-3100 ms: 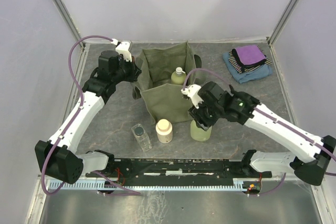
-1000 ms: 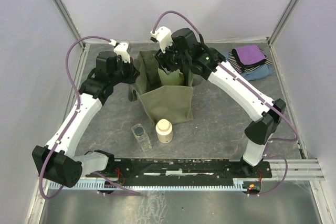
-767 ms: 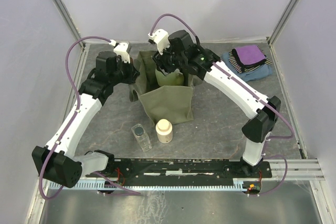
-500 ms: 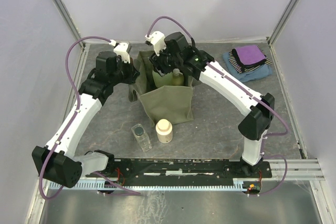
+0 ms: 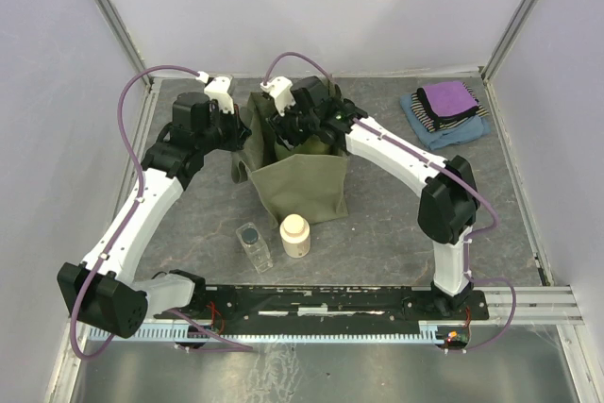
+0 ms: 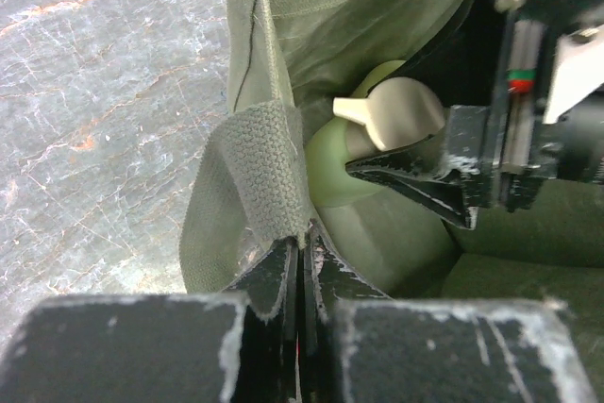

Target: Place the personal care products into the canvas bag

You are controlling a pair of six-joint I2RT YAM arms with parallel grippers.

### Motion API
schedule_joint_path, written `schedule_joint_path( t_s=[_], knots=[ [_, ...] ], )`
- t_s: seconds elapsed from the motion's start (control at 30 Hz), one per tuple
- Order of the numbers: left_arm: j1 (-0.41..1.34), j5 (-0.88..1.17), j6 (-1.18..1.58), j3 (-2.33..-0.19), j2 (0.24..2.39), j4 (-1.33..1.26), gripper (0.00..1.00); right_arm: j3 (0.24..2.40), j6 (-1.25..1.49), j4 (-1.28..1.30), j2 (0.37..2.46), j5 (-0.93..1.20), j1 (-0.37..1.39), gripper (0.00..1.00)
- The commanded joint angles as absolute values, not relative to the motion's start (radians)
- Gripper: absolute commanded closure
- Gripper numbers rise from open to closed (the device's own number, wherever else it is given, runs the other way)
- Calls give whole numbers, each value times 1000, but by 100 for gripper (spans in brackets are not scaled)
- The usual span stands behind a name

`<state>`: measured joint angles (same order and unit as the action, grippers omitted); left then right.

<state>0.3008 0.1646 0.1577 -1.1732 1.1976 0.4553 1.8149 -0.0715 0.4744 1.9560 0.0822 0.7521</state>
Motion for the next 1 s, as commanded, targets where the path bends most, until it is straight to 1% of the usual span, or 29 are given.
schedule_joint_path(
  t_s=[0.0, 0.17, 0.4, 0.43, 0.47, 0.5, 0.53, 0.67, 0.73, 0.83, 0.97],
  knots=[
    [303, 176, 138, -1193, 1177, 447, 97, 1754, -77, 196, 1868, 86, 734, 100],
    [302, 171, 138, -1199, 1180, 447, 97, 1640, -68, 67, 1844, 87, 728, 100],
    [302, 168, 138, -1206, 1189, 446, 97, 1624, -77, 134, 1846, 83, 722, 100],
    [302, 167, 137, -1207, 1190, 446, 97, 1632, -79, 156, 1849, 82, 721, 98],
    [302, 167, 138, -1208, 1194, 446, 97, 1640, -80, 177, 1855, 81, 722, 93],
    [303, 167, 137, -1209, 1196, 446, 97, 1645, -80, 193, 1858, 81, 722, 82],
    [302, 167, 138, -1210, 1199, 446, 97, 1645, -78, 200, 1858, 81, 721, 73],
    [302, 170, 138, -1217, 1211, 445, 97, 1651, -66, 203, 1844, 80, 721, 40],
    [302, 172, 136, -1219, 1216, 446, 97, 1666, -63, 211, 1837, 79, 721, 27],
    [302, 172, 136, -1224, 1221, 445, 97, 1702, -62, 243, 1828, 67, 720, 17],
    [302, 175, 137, -1224, 1224, 441, 97, 1758, -63, 295, 1811, 57, 720, 7]
  ],
)
